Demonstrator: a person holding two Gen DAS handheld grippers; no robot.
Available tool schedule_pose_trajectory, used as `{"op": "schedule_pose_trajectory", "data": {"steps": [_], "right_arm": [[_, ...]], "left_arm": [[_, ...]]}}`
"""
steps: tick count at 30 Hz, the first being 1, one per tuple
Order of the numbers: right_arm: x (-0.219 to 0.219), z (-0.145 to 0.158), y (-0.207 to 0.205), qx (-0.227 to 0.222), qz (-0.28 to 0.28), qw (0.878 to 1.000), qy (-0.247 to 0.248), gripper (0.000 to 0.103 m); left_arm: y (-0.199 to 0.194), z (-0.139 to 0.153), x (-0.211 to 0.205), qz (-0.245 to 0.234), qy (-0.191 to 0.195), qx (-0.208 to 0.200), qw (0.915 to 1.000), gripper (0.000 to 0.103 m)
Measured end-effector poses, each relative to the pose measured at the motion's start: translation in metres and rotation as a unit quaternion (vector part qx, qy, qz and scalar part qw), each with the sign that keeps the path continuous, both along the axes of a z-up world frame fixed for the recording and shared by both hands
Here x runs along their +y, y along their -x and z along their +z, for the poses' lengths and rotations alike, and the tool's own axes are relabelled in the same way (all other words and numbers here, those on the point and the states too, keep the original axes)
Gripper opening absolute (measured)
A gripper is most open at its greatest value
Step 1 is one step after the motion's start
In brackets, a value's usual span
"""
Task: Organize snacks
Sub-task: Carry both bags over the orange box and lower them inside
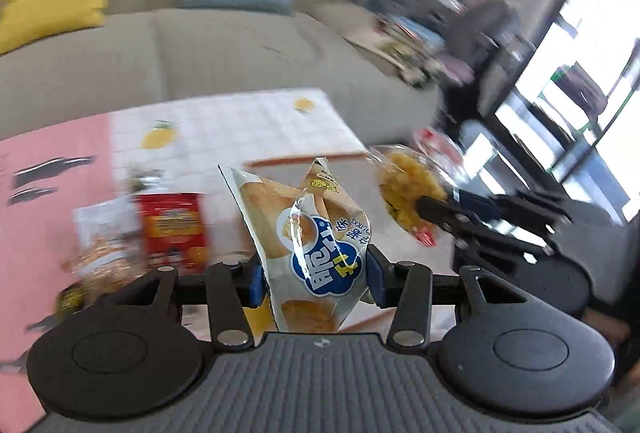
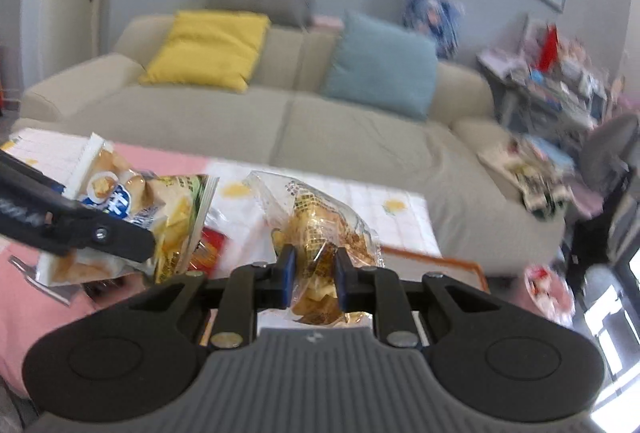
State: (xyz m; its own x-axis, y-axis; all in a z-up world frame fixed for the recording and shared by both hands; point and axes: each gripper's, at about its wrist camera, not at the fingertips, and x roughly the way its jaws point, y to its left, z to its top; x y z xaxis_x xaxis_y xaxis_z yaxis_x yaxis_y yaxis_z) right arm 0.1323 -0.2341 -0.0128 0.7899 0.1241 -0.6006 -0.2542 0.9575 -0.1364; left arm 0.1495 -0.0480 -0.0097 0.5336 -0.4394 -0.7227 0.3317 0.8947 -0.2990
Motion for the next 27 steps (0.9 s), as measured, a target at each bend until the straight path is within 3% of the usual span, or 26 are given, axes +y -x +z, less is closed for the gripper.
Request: {"op": "schedule_pose_trajectory", "data": {"steps": [4, 11, 16, 22, 27], "right_arm": [[-0.036, -0.014, -0.028, 0.055, -0.031, 0.998, 0.003, 0.017], [-0.067, -0.045, -0.063, 0.143, -0.046, 0.988, -0.037, 0.017], [-0.069, -0.070, -0.081, 0.189, -0.035, 0.980, -0.043, 0.017], [-0.083, -0.096, -0.094, 0.245, -0.039, 0.966, -0.072, 0.017], [-0.079, -0.112, -0.098, 0.275, -0.029, 0.958, -0.078, 0.017]], "left_arm": [[-0.024, -0.010, -0.044, -0.059, -0.025, 0.025, 0.9976, 0.054], [-0.063, -0.051, -0.098, -0.133, -0.087, 0.101, 0.9821, 0.054], [-0.079, -0.074, -0.109, -0.140, -0.105, 0.143, 0.9741, 0.056], [-0.093, -0.083, -0.125, -0.153, -0.175, 0.145, 0.9617, 0.057], [-0.097, -0.101, -0.132, -0.162, -0.203, 0.177, 0.9492, 0.057]]}}
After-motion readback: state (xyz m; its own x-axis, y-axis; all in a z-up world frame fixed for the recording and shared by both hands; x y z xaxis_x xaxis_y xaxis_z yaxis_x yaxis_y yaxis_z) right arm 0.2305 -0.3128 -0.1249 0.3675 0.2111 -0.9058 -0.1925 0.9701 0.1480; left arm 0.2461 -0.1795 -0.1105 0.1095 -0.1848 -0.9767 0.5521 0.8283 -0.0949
